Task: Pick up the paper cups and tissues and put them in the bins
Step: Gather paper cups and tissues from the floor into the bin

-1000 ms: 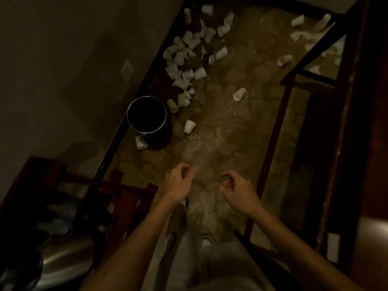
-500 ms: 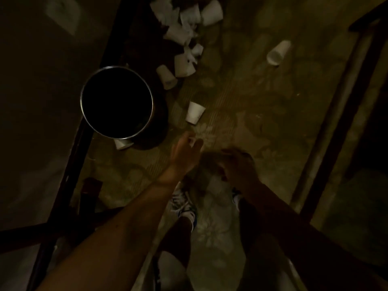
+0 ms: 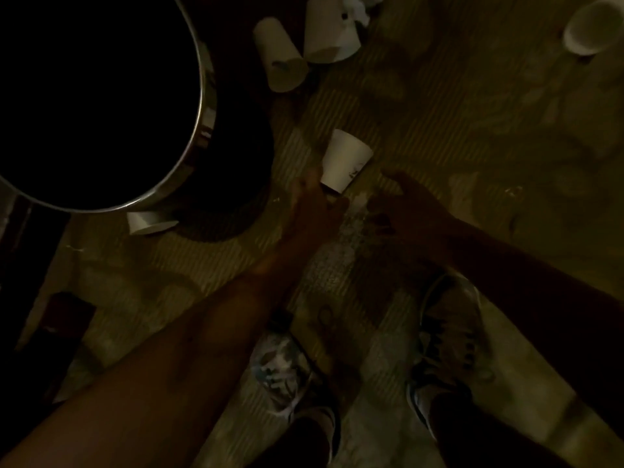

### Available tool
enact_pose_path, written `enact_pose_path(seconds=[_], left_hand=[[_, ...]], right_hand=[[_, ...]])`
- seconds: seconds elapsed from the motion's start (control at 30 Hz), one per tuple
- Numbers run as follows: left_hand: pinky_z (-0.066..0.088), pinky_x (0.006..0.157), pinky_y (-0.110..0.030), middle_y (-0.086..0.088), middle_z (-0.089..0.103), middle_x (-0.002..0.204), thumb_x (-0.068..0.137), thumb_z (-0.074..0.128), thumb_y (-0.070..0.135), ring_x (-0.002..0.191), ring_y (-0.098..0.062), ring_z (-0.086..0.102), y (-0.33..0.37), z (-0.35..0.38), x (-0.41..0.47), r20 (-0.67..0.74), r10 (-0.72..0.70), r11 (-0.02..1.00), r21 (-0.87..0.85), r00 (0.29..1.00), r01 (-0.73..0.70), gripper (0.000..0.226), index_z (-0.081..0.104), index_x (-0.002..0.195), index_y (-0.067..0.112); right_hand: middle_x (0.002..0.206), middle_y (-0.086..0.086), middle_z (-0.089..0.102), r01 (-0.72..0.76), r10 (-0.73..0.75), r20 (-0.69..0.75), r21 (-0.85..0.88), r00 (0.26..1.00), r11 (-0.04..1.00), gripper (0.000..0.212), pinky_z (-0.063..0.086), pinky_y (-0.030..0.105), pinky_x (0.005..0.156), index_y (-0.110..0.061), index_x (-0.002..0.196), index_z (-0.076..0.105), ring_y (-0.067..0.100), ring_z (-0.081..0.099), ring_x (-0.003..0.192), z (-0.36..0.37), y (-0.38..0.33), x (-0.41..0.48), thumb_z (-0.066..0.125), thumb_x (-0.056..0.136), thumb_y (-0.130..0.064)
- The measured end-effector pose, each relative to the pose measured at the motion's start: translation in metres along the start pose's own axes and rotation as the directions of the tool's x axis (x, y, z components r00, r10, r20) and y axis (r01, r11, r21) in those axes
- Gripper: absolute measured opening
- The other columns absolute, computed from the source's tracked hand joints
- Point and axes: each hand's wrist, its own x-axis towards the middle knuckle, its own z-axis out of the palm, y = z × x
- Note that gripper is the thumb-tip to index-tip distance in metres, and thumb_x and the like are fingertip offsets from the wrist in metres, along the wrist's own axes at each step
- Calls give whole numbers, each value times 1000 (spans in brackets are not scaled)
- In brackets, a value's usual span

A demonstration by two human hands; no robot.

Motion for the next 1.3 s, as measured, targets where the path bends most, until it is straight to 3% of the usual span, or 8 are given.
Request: enact_pose_path(seconds=[0.13, 0.27, 0.37, 0.63, 0.83, 0.97, 1.13, 1.3], left_hand=[[32, 84, -32, -8, 37, 145, 83, 71, 46, 113, -14, 41, -19, 5, 20, -88, 106, 991, -72, 990, -113, 82, 30, 149, 21], [33, 109, -40, -10, 30, 154, 61, 64, 81, 139, -28, 34, -20, 12, 40, 32, 77, 983, -172, 997, -71, 121, 21, 153, 14], [31, 111, -40, -10, 35, 152, 71, 67, 59, 136, -27, 38, -21, 17, 41, 0, 132, 980, -151, 991, -130, 101, 25, 152, 15], [50, 93, -44, -3, 57, 129, 76, 81, 33, 115, -20, 56, -34, 24, 19, -152, 106, 927, -343, 983, -153, 69, 49, 135, 16], [42, 84, -25, -1, 60, 120, 76, 80, 32, 107, -17, 57, -53, 41, -22, -325, 29, 961, -251, 945, -116, 61, 53, 129, 17], [54, 81, -37, 1, 62, 108, 62, 78, 42, 94, -18, 64, -69, 35, -46, -262, -91, 854, -518, 961, -60, 67, 50, 121, 29], [48, 54, -16, 7, 60, 82, 80, 64, 29, 60, 1, 61, -102, 13, -69, -200, -81, 604, -789, 976, -111, 25, 54, 103, 35], [47, 63, -23, 14, 68, 85, 83, 55, 41, 80, -9, 63, -134, -22, -78, -402, -253, 595, -782, 880, -186, 16, 66, 94, 47]], right_hand=[[144, 28, 39, 96, -98, -31, -43, 995, 994, 58, 48, 26, 80, -5, 151, 18, 32, 51, 110, 12, -2, 34, 43, 99, 2], [134, 10, 52, 114, -116, -45, -45, 992, 992, 67, 52, 39, 71, -18, 151, 24, 32, 62, 104, 15, -5, 55, 60, 95, -15], [108, 9, 60, 179, -182, -57, -59, 982, 982, 62, 51, 36, 59, -14, 144, 31, 25, 62, 78, 16, 6, 71, 64, 92, -16], [105, -2, 53, 274, -280, -65, -81, 958, 958, 70, 50, 16, 47, -15, 138, 34, 10, 59, 84, 35, 31, 88, 76, 82, -23], [120, 3, 48, 188, -193, -22, -145, 981, 972, 99, 53, 35, 62, -22, 142, 27, 22, 56, 101, 58, 43, 69, 86, 64, -36], [124, 12, 53, 252, -234, 94, -283, 968, 925, 87, 58, 45, 71, -24, 133, 31, 30, 61, 100, 75, 40, 58, 85, 66, -37], [118, 6, 57, 381, -259, 332, -386, 907, 840, 93, 60, 43, 72, -32, 138, 28, 27, 64, 100, 90, 31, 47, 84, 65, -42], [118, -5, 57, 541, -302, 558, -334, 773, 772, 88, 56, 23, 63, -40, 136, 26, 9, 64, 95, 115, 26, 43, 83, 70, -30]])
